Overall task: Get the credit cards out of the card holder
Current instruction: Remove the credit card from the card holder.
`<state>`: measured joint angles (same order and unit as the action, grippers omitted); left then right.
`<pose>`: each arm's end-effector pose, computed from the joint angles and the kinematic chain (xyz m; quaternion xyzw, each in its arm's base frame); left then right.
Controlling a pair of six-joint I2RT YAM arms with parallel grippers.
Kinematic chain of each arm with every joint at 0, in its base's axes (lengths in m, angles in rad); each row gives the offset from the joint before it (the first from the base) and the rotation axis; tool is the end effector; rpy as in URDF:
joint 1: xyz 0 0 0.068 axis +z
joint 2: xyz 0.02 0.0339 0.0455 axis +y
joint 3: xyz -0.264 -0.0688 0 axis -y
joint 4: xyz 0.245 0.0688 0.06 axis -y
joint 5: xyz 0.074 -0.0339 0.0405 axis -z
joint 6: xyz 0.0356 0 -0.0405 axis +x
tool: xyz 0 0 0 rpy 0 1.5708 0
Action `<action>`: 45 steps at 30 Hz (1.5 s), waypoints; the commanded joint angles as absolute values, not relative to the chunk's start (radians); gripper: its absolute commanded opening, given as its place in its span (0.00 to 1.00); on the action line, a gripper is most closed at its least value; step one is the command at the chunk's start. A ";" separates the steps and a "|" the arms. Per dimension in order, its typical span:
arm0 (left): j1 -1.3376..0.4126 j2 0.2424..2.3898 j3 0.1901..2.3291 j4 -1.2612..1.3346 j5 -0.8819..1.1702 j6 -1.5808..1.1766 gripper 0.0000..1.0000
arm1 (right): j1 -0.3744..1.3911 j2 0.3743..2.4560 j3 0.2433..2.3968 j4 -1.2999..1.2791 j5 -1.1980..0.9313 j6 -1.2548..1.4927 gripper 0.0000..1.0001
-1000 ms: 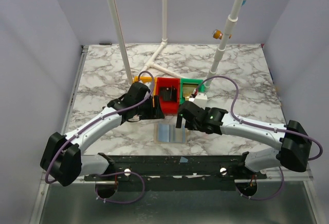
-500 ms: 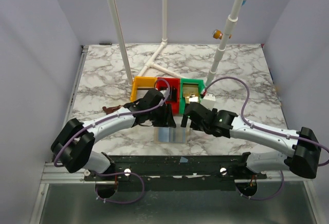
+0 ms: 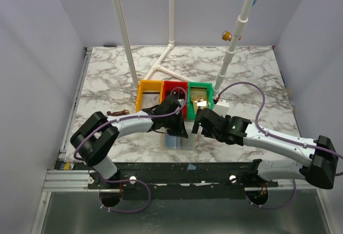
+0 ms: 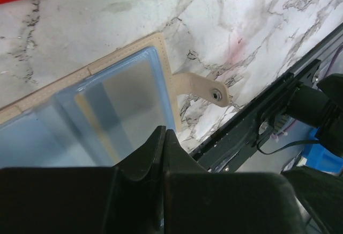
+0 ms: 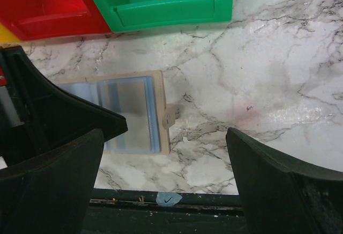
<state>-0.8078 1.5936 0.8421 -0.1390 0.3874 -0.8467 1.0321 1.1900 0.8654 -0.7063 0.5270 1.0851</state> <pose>0.2068 -0.2357 0.1709 0.0462 0.9261 -0.3638 0.0880 0.1319 0.1857 0.2475 0.0941 0.9284 0.1014 0.3450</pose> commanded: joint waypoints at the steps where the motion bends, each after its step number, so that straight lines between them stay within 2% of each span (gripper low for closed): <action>1: -0.828 1.644 0.868 -0.086 0.417 -0.867 0.00 | 1.028 1.179 0.855 -0.736 0.570 1.108 1.00; 12: -0.834 1.712 0.866 -0.073 0.392 -0.858 0.00 | 1.028 1.210 0.862 -0.718 0.554 1.099 1.00; 45: -0.741 1.572 0.737 -0.131 0.316 -0.804 0.00 | 1.028 1.344 0.902 -0.619 0.469 1.022 1.00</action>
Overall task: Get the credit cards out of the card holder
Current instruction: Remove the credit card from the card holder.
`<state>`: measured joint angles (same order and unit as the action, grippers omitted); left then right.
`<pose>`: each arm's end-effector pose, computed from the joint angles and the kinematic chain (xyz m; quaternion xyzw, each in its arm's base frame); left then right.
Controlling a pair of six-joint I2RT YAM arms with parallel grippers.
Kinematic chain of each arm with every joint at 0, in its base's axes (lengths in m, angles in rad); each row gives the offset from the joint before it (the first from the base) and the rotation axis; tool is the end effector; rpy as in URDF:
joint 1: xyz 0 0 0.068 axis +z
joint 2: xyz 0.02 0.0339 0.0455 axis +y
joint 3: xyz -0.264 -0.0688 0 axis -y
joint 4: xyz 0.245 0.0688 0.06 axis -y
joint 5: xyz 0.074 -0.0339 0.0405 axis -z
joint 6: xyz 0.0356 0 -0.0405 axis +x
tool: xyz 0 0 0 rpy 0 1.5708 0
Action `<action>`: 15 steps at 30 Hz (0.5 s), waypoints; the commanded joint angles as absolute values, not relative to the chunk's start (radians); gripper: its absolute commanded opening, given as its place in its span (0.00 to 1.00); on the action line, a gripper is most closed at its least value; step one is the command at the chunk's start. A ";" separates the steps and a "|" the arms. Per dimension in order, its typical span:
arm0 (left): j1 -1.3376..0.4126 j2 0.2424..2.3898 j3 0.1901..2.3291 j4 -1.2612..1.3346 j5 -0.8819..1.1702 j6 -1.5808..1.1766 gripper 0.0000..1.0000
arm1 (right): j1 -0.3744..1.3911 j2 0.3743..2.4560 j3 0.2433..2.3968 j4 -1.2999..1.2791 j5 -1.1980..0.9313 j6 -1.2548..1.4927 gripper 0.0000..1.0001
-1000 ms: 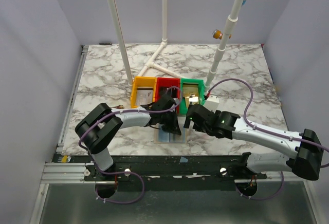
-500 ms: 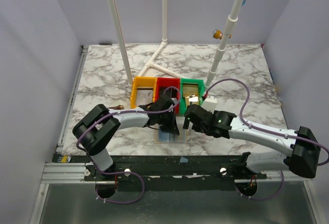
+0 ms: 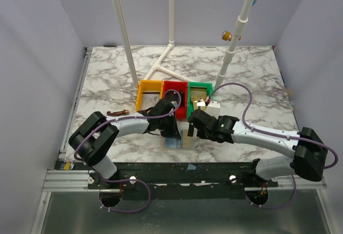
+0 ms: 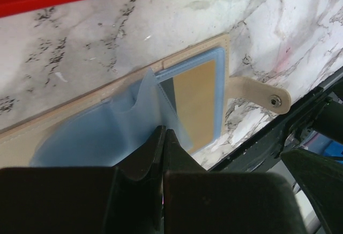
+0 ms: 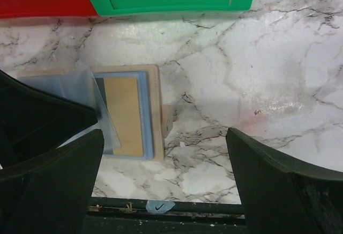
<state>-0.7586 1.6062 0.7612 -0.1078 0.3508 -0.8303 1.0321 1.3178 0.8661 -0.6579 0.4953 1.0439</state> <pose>0.2087 -0.2146 0.1463 0.0194 0.9393 -0.3301 0.0912 0.1414 0.2037 0.2218 0.0616 0.9435 0.0697 0.3181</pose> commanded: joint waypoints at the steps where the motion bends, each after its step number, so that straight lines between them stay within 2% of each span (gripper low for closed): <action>1: -0.737 1.566 0.732 -0.129 0.318 -0.804 0.00 | 1.028 1.352 0.906 -0.613 0.464 1.019 1.00; 15: -0.707 1.525 0.667 -0.101 0.328 -0.811 0.00 | 1.028 1.437 0.952 -0.541 0.370 0.979 0.96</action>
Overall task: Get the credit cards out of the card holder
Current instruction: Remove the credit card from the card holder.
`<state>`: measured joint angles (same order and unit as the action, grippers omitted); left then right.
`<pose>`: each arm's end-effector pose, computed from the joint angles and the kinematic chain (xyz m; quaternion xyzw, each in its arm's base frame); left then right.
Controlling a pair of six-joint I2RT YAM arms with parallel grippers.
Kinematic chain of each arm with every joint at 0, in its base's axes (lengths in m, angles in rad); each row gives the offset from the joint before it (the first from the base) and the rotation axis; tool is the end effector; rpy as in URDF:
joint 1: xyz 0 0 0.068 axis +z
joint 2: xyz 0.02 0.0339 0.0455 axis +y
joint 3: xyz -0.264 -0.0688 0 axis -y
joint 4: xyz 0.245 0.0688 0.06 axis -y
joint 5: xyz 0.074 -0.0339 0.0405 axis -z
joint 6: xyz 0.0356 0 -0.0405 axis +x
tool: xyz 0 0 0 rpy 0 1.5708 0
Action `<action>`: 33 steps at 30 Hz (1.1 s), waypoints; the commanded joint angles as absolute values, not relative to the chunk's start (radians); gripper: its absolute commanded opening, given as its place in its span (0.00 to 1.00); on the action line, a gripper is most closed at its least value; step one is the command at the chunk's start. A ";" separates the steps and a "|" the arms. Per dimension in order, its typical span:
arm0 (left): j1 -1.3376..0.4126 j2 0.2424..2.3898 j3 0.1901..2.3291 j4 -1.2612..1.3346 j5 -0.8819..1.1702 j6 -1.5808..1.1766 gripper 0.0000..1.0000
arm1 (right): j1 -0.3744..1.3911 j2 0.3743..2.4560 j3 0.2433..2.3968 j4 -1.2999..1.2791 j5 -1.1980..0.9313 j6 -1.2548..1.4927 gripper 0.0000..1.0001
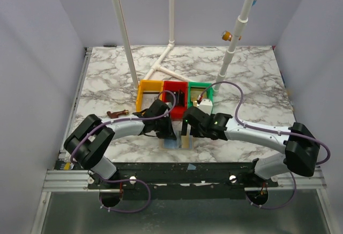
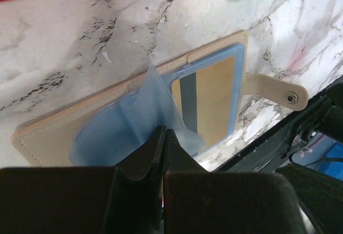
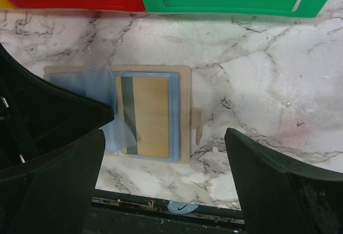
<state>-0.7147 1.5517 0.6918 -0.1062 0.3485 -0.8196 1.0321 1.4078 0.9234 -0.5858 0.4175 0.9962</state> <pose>0.2046 -0.1936 0.1425 0.0023 0.9416 -0.3227 0.0962 0.1525 0.2270 0.2195 0.0343 0.9486 0.0997 0.2985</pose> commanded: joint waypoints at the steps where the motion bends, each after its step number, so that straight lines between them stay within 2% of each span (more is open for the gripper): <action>1: -0.706 1.522 0.662 -0.099 0.329 -0.811 0.00 | 1.028 1.444 0.953 -0.535 0.364 0.979 0.95; 5: -0.703 1.508 0.647 -0.088 0.332 -0.812 0.00 | 1.028 1.470 0.959 -0.512 0.349 0.976 0.91; 8: -0.703 1.501 0.641 -0.084 0.333 -0.812 0.00 | 1.028 1.491 0.965 -0.493 0.340 0.970 0.80; 15: -0.700 1.495 0.634 -0.078 0.336 -0.813 0.00 | 1.028 1.533 0.968 -0.464 0.325 0.972 0.45; 24: -0.699 1.488 0.630 -0.075 0.341 -0.813 0.00 | 1.028 1.582 0.982 -0.441 0.301 0.960 0.05; 33: -0.695 1.485 0.622 -0.069 0.343 -0.814 0.00 | 1.028 1.650 1.015 -0.430 0.258 0.941 0.01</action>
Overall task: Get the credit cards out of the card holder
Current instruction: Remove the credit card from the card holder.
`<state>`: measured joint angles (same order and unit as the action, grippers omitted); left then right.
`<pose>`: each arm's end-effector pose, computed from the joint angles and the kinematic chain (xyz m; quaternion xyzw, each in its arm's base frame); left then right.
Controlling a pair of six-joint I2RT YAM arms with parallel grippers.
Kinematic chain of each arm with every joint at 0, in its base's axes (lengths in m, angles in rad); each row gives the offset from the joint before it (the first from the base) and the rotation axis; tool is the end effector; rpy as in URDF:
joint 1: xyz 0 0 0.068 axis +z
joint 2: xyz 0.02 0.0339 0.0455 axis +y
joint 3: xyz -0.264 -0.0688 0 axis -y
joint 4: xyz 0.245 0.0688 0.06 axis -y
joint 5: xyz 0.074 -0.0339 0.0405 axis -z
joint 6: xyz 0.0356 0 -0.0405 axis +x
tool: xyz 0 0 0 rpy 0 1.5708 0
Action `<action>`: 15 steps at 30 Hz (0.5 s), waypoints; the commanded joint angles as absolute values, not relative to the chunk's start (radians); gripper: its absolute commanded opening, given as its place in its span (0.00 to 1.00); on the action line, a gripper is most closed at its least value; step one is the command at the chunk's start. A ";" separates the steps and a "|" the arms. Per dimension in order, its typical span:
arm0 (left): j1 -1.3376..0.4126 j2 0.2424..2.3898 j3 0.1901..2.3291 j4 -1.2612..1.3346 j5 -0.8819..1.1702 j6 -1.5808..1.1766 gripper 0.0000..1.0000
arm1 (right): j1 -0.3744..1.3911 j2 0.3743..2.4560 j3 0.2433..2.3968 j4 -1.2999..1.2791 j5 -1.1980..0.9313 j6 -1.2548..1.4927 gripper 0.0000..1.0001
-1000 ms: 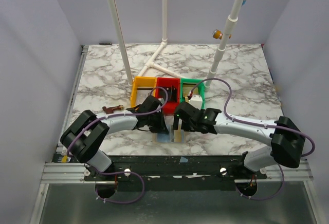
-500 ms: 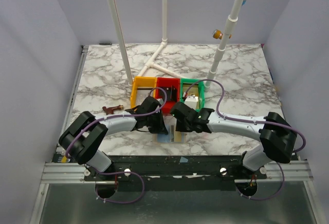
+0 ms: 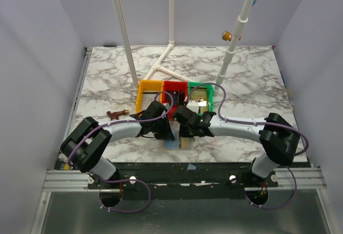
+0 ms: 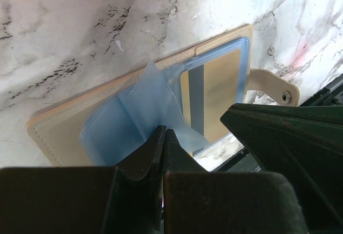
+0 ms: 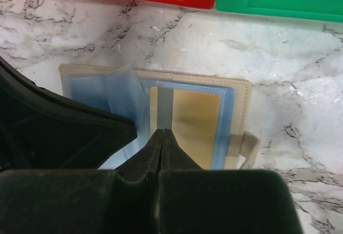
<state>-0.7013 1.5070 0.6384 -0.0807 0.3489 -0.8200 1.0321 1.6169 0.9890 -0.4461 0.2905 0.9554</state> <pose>0.1983 -0.1834 0.1413 -0.0026 0.9392 -0.3273 0.1042 0.1715 0.2671 0.1868 -0.0012 0.9598 0.1273 0.2503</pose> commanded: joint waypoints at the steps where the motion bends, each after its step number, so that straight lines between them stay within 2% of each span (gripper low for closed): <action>1: -0.694 1.484 0.622 -0.069 0.343 -0.814 0.00 | 1.028 1.652 1.005 -0.425 0.256 0.947 0.01; 15: -0.690 1.411 0.632 -0.111 0.347 -0.805 0.00 | 1.028 1.669 0.907 -0.306 0.155 0.957 0.01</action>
<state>-0.6991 1.4662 0.6296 -0.0841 0.3489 -0.8196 1.0321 1.6497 0.9302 -0.3614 0.2020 0.9520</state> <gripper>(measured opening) 0.008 0.007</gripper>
